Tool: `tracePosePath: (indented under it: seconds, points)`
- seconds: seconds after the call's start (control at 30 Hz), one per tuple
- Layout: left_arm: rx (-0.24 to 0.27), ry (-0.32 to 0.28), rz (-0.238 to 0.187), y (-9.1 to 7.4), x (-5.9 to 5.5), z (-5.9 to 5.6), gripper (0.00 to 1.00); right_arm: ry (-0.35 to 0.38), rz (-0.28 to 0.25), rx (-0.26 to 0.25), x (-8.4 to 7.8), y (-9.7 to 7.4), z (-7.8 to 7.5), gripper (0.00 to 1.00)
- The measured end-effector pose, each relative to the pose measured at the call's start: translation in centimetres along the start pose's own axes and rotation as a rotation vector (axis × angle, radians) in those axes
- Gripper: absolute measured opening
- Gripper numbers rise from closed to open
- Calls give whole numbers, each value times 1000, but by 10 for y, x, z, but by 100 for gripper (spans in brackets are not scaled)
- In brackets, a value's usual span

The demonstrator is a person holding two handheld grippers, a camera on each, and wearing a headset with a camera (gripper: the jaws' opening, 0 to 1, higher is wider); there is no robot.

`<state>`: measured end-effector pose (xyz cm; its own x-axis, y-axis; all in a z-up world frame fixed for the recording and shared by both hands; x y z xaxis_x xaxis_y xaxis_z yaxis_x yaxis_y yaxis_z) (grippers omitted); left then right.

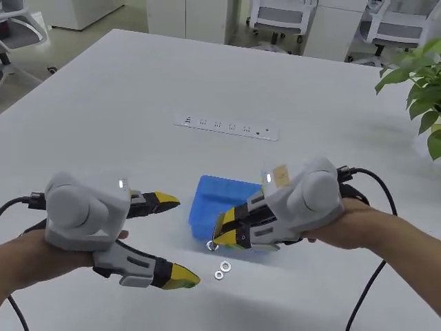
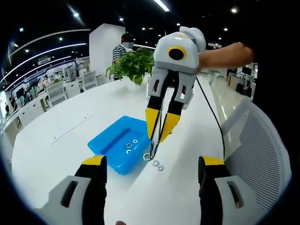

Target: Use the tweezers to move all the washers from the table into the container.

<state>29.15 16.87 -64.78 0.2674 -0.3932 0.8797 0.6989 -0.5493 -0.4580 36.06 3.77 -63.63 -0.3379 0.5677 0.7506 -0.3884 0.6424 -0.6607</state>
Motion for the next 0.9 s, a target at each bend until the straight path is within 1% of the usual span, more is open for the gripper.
tracePosePath:
  seconds: [0.2, 0.4, 0.47, 0.67, 0.8, 0.9]
  points:
    - [12, -19, -5, -1, 2, -1, 94, -7, -4, -24, 2, -12, -10, 7]
    - [19, -34, -21, -2, 3, -1, 98, -8, -17, -52, 2, -22, -22, 7]
    - [19, -41, -33, -2, 4, -1, 99, -12, -18, -58, 1, -23, -24, 7]
    - [27, -48, -27, -2, 2, 1, 99, -29, -9, -74, -3, -26, -34, 7]
    - [31, -54, -22, -3, 0, 3, 99, -24, -19, -85, -5, -26, -42, 7]
    - [35, -56, -25, -3, -1, 4, 99, -23, -20, -93, -7, -25, -47, 7]
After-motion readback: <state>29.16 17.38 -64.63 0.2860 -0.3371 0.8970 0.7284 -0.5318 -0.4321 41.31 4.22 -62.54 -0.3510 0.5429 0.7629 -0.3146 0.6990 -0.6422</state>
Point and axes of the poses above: the centre of the closed fingertips' face, and the gripper's own axes: y roughly forward along the fingers, z roughly to its left, x roughly out of its top, the point moved 8 cm from there along -y, roughly backward along the fingers, and after that the axes turned 14 degrees about x, right-handed, at the moved point
